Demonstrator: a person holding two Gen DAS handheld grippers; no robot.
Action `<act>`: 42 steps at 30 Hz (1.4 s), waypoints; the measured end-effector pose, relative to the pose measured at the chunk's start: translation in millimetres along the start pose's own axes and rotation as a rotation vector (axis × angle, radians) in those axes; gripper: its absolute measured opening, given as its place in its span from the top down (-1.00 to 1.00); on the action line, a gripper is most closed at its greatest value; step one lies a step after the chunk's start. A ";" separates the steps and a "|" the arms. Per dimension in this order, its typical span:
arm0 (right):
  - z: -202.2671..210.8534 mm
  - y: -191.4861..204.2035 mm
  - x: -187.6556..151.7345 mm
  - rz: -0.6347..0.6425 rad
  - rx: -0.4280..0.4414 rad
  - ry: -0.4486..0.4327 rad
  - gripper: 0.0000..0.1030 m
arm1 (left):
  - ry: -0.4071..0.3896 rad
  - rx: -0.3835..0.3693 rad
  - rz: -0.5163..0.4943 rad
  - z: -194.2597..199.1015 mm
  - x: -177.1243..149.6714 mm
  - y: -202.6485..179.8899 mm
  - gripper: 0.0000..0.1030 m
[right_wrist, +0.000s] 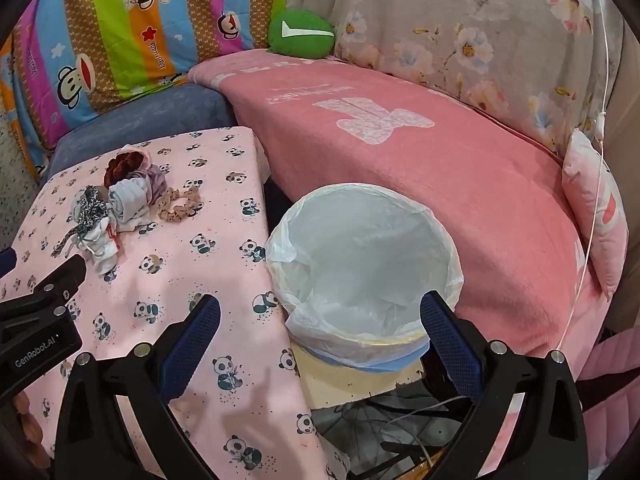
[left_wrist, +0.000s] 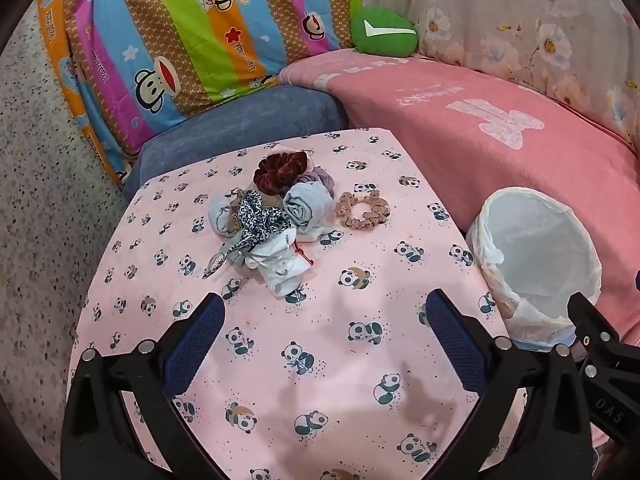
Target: Collect trash
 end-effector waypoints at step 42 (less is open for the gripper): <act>6.0 0.0 4.4 -0.004 -0.004 -0.016 -0.90 | -0.023 0.008 0.008 7.5 4.4 -3.5 -0.86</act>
Point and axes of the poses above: each gripper's, at about its wrist camera, not at the fingertips, and z roughly against the way its jaws point, y to its left, x to its top, the point moved 7 cm from there along -z, roughly the way its jaws point, and after that the axes turned 5 degrees about y, right-handed, at the moved point
